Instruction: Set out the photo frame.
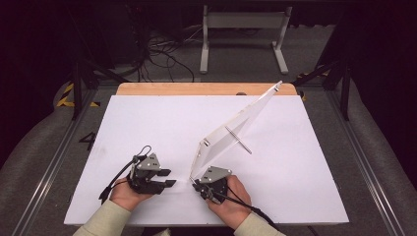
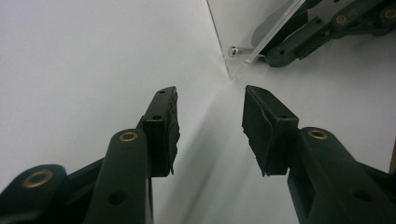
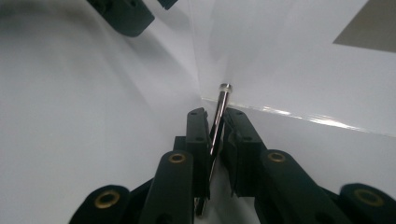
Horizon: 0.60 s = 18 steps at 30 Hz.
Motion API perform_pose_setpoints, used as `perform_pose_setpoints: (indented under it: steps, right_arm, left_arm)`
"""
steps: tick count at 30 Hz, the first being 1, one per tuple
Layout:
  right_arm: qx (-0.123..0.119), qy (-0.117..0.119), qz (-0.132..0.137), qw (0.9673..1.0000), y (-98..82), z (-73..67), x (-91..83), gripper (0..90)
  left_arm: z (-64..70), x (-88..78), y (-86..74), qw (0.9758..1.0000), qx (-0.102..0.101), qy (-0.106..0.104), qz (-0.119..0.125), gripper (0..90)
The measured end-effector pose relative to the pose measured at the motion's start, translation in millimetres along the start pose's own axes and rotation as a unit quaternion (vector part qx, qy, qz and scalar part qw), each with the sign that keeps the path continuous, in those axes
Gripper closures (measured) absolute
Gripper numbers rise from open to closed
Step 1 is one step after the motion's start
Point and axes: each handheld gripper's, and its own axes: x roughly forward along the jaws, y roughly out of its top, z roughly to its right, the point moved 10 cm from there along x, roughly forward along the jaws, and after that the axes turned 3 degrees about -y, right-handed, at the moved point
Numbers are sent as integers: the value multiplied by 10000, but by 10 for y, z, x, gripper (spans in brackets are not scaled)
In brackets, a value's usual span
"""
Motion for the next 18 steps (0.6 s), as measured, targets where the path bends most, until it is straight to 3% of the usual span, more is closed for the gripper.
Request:
perform_pose_setpoints:
  steps: [5,9,14,18]
  right_arm:
    - [204,64,-32,9998,-3,25,3,830]
    - [195,142,-73,9997,-36,74,-39,838]
    - [190,287,-192,9992,-179,311,-206,853]
    - [-89,553,-108,9984,-307,499,-340,852]
  left_arm:
    - [-7,-18,26,9999,22,5,98,556]
    - [-17,-32,34,9999,3,-1,150,556]
    - [-18,-41,55,9997,35,-34,224,555]
    - [-15,-37,73,9996,0,-59,260,554]
